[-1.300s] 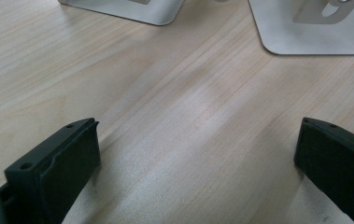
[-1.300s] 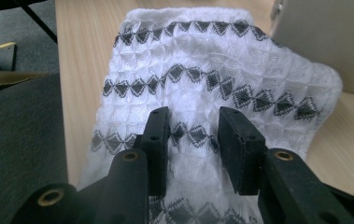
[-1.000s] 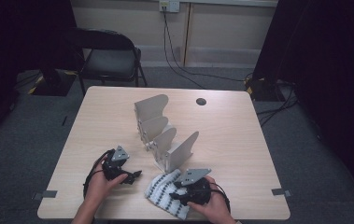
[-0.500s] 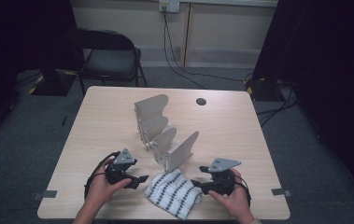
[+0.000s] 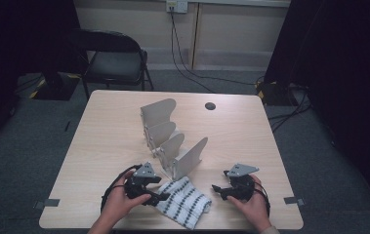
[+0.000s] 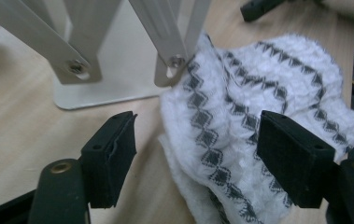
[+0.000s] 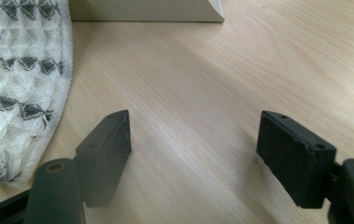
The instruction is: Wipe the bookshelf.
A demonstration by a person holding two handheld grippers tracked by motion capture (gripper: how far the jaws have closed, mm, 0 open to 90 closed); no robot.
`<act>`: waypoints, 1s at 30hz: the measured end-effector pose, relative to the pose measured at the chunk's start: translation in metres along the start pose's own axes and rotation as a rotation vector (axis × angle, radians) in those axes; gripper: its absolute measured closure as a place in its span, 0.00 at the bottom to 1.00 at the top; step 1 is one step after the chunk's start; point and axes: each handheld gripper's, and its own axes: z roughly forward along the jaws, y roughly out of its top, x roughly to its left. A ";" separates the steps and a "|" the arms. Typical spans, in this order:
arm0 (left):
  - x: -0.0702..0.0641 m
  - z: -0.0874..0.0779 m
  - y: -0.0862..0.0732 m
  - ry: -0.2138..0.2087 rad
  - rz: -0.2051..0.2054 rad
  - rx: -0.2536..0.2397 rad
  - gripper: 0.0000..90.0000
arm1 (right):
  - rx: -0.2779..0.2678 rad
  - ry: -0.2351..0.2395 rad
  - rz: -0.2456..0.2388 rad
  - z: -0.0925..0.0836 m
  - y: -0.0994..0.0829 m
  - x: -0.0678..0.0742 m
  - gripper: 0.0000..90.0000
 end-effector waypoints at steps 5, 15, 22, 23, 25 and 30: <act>0.001 0.005 -0.002 0.005 0.002 0.029 0.38 | -0.009 0.008 0.030 0.001 -0.002 -0.003 0.26; 0.001 0.009 -0.003 0.002 0.044 0.098 0.75 | -0.008 0.003 0.037 0.000 -0.003 -0.006 0.25; 0.005 -0.004 -0.001 0.049 0.043 0.153 0.91 | -0.008 0.003 0.039 0.000 -0.003 -0.006 0.25; 0.009 -0.007 -0.002 0.058 0.032 0.152 0.92 | -0.008 0.003 0.039 0.000 -0.003 -0.006 0.25; 0.016 -0.013 -0.005 0.074 0.002 0.150 0.92 | -0.008 0.003 0.039 0.000 -0.003 -0.006 0.25; 0.037 -0.030 -0.015 0.136 -0.063 0.140 0.92 | -0.008 0.003 0.040 0.000 -0.003 -0.006 0.25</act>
